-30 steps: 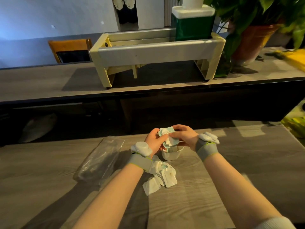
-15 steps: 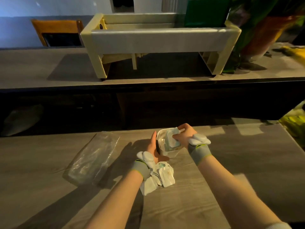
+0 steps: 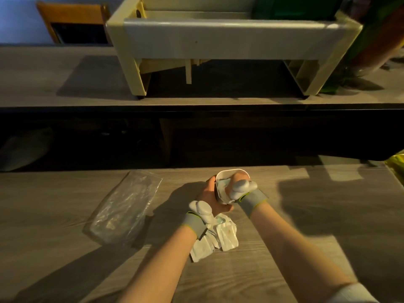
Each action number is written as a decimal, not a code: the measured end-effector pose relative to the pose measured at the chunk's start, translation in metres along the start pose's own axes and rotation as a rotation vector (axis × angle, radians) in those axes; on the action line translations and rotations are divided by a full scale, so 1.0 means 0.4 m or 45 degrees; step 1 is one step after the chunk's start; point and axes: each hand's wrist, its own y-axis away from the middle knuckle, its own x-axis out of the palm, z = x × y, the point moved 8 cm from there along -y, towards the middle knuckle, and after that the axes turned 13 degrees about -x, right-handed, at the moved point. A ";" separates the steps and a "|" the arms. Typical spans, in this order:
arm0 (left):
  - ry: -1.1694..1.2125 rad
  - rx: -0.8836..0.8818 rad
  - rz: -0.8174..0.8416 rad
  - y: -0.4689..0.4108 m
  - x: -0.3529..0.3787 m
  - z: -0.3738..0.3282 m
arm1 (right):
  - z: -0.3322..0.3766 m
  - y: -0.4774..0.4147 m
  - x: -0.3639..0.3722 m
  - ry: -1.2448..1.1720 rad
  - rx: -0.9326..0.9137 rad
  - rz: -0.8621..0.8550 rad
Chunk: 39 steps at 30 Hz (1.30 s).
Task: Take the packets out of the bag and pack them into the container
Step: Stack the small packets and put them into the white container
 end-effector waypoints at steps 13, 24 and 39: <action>0.071 -0.103 -0.069 0.003 -0.009 0.003 | 0.018 -0.003 -0.012 0.327 -0.136 0.069; 0.127 -0.065 0.026 0.051 -0.025 0.018 | -0.001 0.021 -0.069 0.286 -0.133 -0.058; -0.135 -0.205 -0.321 0.105 -0.100 0.175 | -0.007 0.156 0.136 -0.196 -0.320 0.356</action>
